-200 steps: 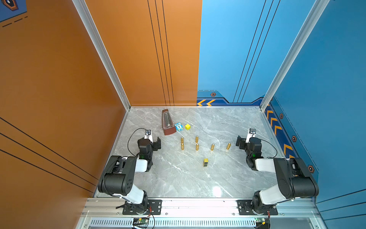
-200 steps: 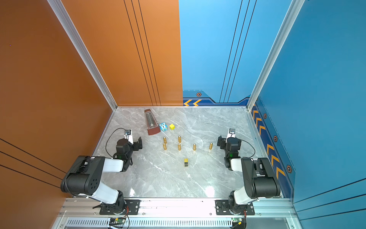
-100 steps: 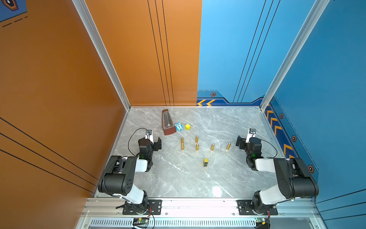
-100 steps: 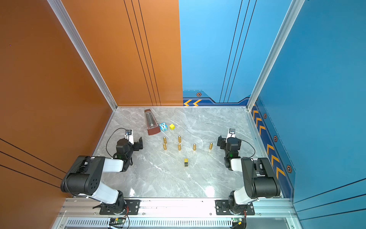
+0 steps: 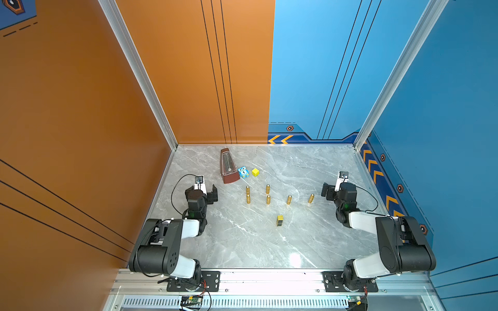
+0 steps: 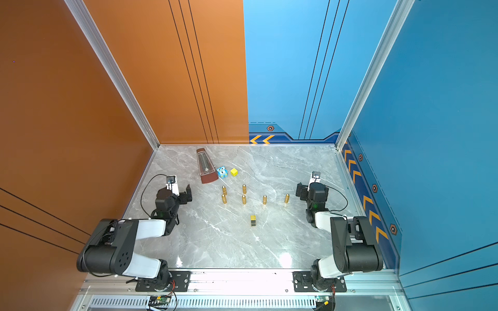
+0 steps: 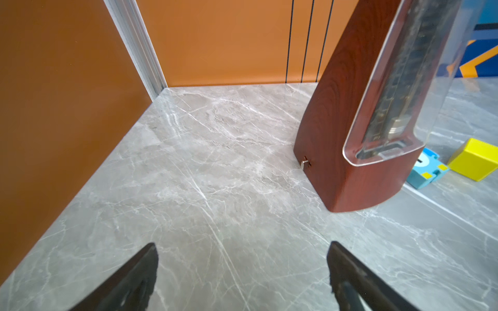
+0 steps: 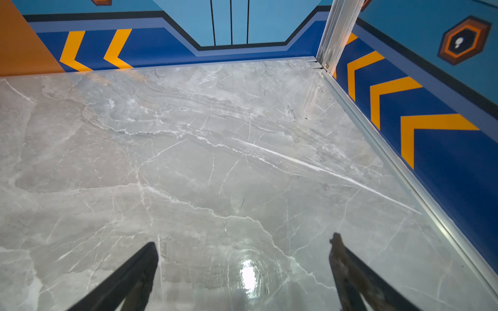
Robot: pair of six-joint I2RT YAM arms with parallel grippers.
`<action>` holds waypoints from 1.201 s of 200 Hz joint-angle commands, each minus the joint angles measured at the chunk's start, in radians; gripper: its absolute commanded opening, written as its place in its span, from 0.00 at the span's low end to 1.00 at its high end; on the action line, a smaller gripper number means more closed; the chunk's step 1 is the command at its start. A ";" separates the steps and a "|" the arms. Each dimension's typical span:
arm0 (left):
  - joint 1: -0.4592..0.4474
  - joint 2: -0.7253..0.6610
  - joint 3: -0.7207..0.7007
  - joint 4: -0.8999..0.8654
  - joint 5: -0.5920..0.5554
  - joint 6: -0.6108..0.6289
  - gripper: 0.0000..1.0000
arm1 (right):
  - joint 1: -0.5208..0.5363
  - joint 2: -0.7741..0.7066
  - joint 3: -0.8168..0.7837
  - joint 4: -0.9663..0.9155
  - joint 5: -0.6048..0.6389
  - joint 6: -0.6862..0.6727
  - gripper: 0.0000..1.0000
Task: Open the lipstick cap
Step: Pick up the lipstick at the center of the board.
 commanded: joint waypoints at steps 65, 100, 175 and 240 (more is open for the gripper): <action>0.018 -0.398 0.025 -0.265 0.051 -0.218 0.98 | -0.095 -0.257 0.333 -0.739 -0.102 0.214 1.00; 0.059 -0.507 0.015 -0.276 0.209 -0.350 0.99 | -0.202 -0.224 0.349 -0.748 -0.333 0.358 1.00; 0.055 -0.588 0.205 -0.681 0.313 -0.416 0.98 | -0.294 -0.148 0.405 -0.838 -0.397 0.435 1.00; -0.357 -0.501 0.430 -1.081 0.005 -0.336 0.98 | -0.161 -0.249 0.447 -1.039 -0.250 0.420 1.00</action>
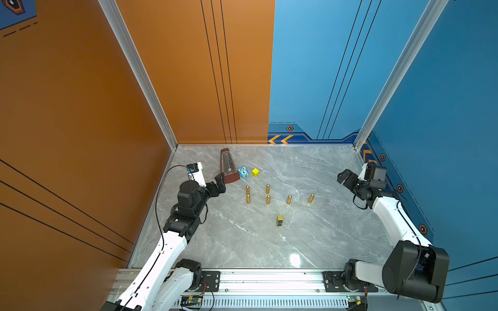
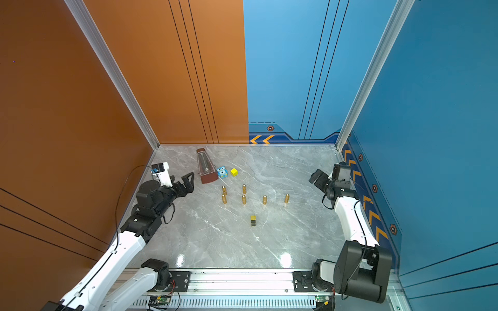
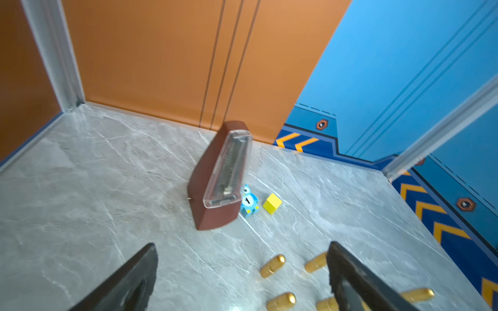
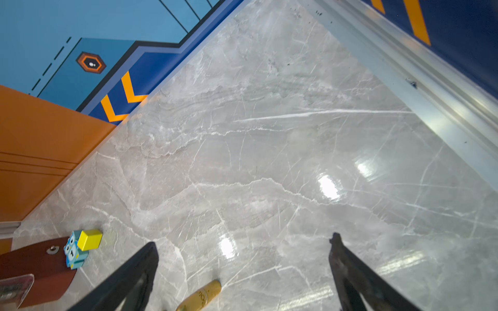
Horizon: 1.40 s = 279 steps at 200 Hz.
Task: Open the lipstick cap
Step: Pick up the lipstick at the center of the board.
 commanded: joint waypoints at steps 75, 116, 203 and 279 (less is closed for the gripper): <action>-0.479 0.318 0.268 -0.306 -0.237 0.009 0.98 | 0.310 -0.137 0.015 -0.219 0.234 -0.096 1.00; -0.569 0.490 0.387 -0.317 -0.213 0.047 0.98 | 0.375 -0.009 0.074 -0.331 0.225 0.004 1.00; -0.578 0.644 0.473 -0.319 -0.114 0.118 0.99 | 0.492 0.277 0.209 -0.361 0.290 0.129 0.73; -0.585 0.665 0.487 -0.314 -0.037 0.180 0.98 | 0.482 0.429 0.216 -0.288 0.253 0.118 0.50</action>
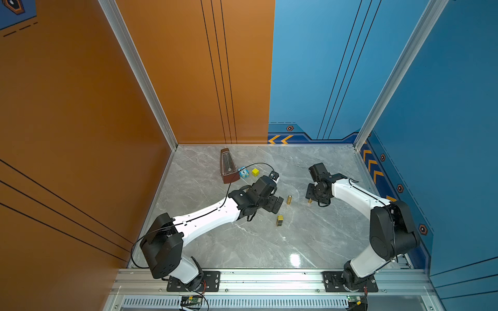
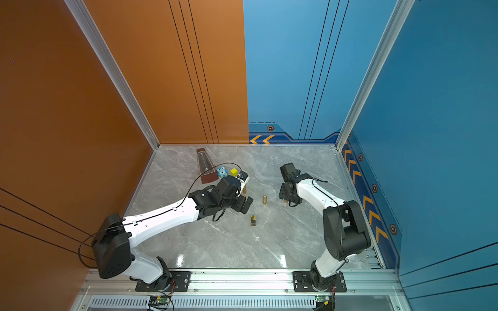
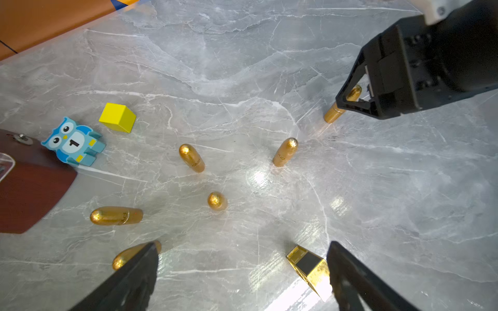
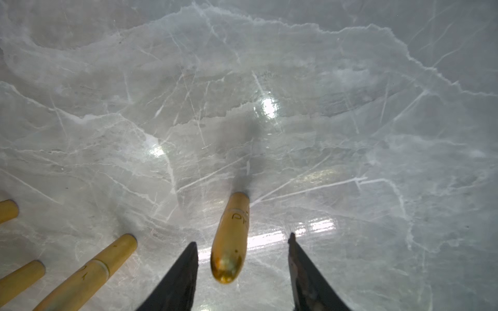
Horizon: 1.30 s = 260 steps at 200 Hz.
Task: Open the lipstick cap
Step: Pick up the lipstick at the center of the board.
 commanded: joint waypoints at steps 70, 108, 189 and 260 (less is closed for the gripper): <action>-0.026 0.020 0.026 0.017 0.106 0.080 0.99 | -0.013 0.086 0.020 0.049 -0.013 -0.020 0.30; -0.027 0.013 0.009 0.041 0.103 0.077 0.99 | -0.011 0.083 0.023 0.045 -0.004 -0.037 0.21; -0.022 -0.162 -0.238 0.308 0.216 0.150 0.99 | -0.010 -0.139 0.010 -0.068 -0.196 -0.122 0.13; -0.035 -0.250 -0.388 0.430 0.387 0.235 0.95 | 0.036 -0.371 0.013 -0.214 -0.576 -0.139 0.12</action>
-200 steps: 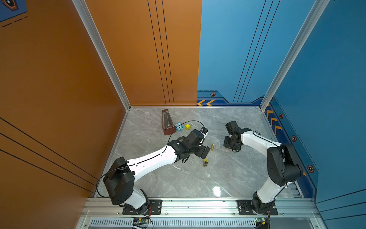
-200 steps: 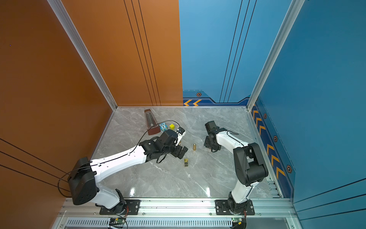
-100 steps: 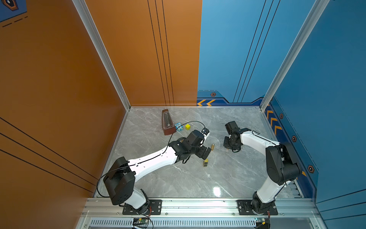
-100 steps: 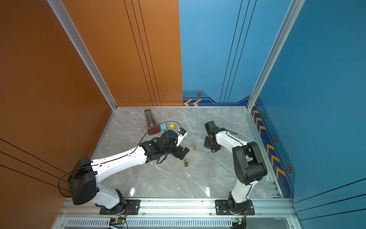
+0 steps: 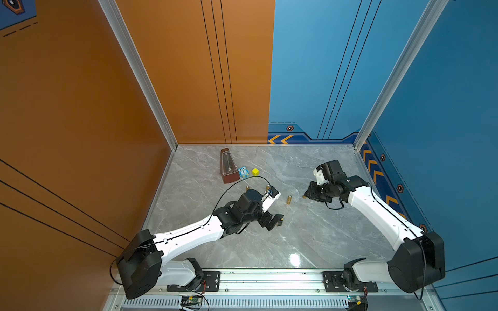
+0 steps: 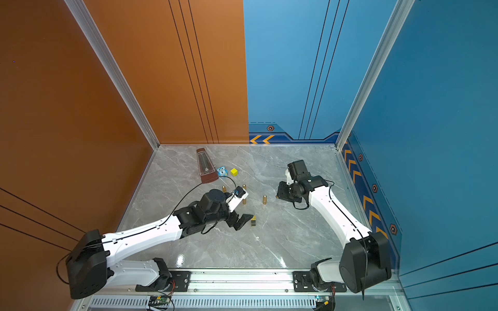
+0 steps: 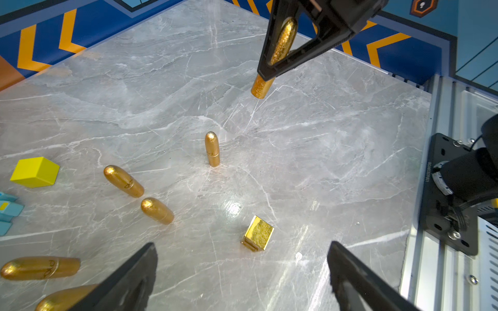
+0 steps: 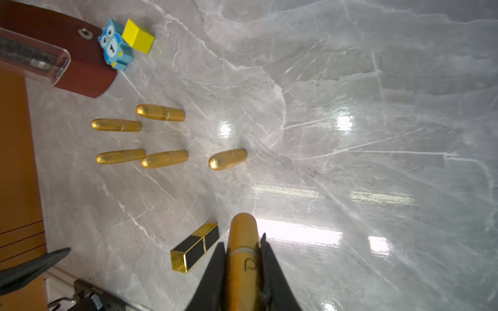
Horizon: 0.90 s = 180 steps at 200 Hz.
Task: Open the lipstick cap
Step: Pick up the lipstick at the center of the board, then open the cover of the lipstick.
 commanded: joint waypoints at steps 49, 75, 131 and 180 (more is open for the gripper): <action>-0.078 0.048 -0.015 0.185 0.131 0.065 0.80 | 0.120 -0.121 -0.009 -0.097 -0.272 0.006 0.12; -0.094 0.070 -0.003 0.227 0.133 0.066 0.71 | 0.159 -0.136 -0.017 -0.088 -0.261 0.018 0.11; -0.103 0.092 0.013 0.247 0.096 0.069 0.53 | 0.187 -0.155 -0.051 -0.036 -0.297 0.052 0.10; -0.106 0.113 0.035 0.244 0.110 0.081 0.35 | 0.189 -0.156 -0.065 -0.013 -0.325 0.064 0.09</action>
